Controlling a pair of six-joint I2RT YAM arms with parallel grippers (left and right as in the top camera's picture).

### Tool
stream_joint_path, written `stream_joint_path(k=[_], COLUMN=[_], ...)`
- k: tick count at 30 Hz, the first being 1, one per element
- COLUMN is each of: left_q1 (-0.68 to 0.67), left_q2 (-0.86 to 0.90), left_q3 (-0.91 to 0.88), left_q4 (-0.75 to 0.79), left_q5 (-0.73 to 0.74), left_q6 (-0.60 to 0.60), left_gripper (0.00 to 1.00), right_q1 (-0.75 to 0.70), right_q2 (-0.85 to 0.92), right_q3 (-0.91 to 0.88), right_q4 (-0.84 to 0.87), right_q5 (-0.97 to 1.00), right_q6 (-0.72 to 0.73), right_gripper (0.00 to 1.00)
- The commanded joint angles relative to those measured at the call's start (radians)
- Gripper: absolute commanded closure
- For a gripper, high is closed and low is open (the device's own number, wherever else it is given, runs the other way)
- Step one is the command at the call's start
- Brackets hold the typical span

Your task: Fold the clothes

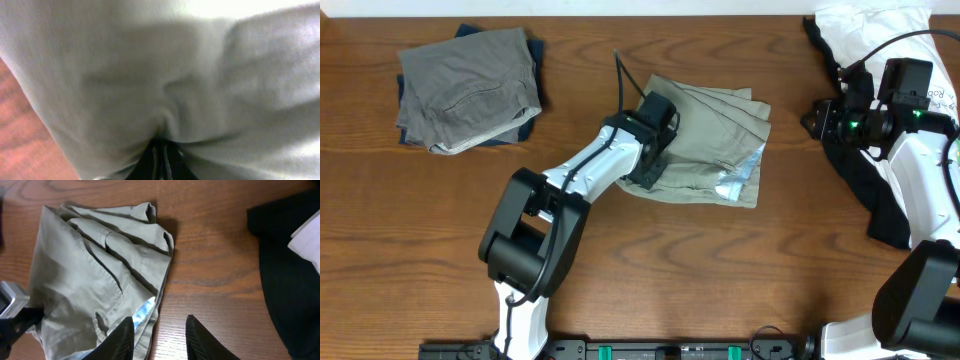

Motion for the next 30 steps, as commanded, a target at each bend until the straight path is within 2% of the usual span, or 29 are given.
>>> stream_joint_path(k=[1,4,8,13,18,21,23,30], left_q1=[0.011,0.035,0.106,0.225,0.25,0.225,0.201,0.082], left_q2=[0.06,0.076,0.084,0.082,0.014,-0.069,-0.129,-0.248], left_q3=[-0.005,-0.005,-0.005,-0.004,0.023,0.023,0.023,0.023], left_q4=[0.038,0.09,0.2,0.357,0.376,0.372,0.355,0.227], left_q5=[-0.11,-0.235,-0.375,-0.385,-0.382,-0.358,-0.315,-0.008], left_q6=[0.09,0.105,0.105,0.105,0.138,0.169,0.172,0.172], left_gripper=[0.93,0.87,0.72,0.68,0.48,0.32,0.25,0.16], right_q1=[0.001,0.001,0.001,0.001,0.001,0.001,0.001,0.001], right_q2=[0.002,0.002,0.002,0.002,0.002,0.002,0.002,0.002], right_q3=[0.005,0.005,0.005,0.005,0.005,0.005,0.005,0.005], right_q4=[-0.003,-0.002,-0.002,-0.002,-0.001,0.0,0.0,0.0], right_q5=[0.023,0.025,0.025,0.025,0.025,0.024,0.024,0.024], right_q6=[-0.016,-0.016,-0.016,-0.016,-0.016,-0.015,-0.015,-0.016], right_gripper=[0.67,0.67,0.67,0.67,0.67,0.67,0.67,0.67])
